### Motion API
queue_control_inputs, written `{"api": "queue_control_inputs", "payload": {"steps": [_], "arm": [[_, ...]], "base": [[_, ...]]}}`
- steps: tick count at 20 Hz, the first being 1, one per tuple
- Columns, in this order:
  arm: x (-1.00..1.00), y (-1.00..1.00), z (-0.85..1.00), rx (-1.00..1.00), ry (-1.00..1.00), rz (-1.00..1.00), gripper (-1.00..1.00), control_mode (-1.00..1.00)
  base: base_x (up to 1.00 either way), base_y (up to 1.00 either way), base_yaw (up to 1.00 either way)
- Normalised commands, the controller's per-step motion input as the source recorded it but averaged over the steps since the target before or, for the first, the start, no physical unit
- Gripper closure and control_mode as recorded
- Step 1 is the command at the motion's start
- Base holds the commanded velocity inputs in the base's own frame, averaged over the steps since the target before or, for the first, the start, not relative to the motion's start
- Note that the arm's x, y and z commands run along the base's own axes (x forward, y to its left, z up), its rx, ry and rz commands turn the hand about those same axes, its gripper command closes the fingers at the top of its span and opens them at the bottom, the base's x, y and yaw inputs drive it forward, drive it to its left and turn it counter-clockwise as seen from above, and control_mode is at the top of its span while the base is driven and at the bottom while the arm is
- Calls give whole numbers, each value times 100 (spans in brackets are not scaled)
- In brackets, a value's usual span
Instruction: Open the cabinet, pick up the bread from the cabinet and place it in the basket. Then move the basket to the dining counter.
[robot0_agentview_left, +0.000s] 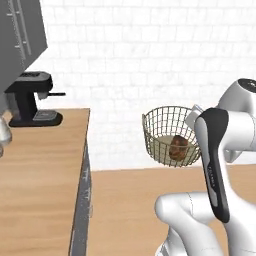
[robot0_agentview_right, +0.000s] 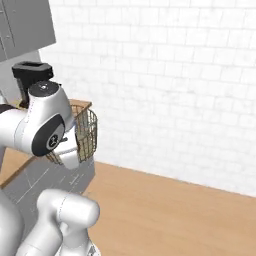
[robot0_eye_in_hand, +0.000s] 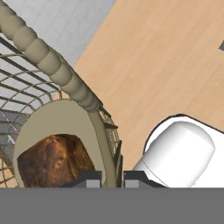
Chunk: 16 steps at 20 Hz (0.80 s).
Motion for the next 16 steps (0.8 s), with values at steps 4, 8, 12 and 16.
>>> {"api": "queue_control_inputs", "payload": {"steps": [4, 8, 12, 16], "arm": [[0, 0, 0, 0, 0, 0, 100, 100], [0, 0, 0, 0, 0, 0, 100, 100], [0, 0, 0, 0, 0, 0, 100, 100], [0, 0, 0, 0, 0, 0, 100, 100]], "base": [[0, -44, -88], [12, -66, -79], [34, -66, -71], [26, -52, -75]]}}
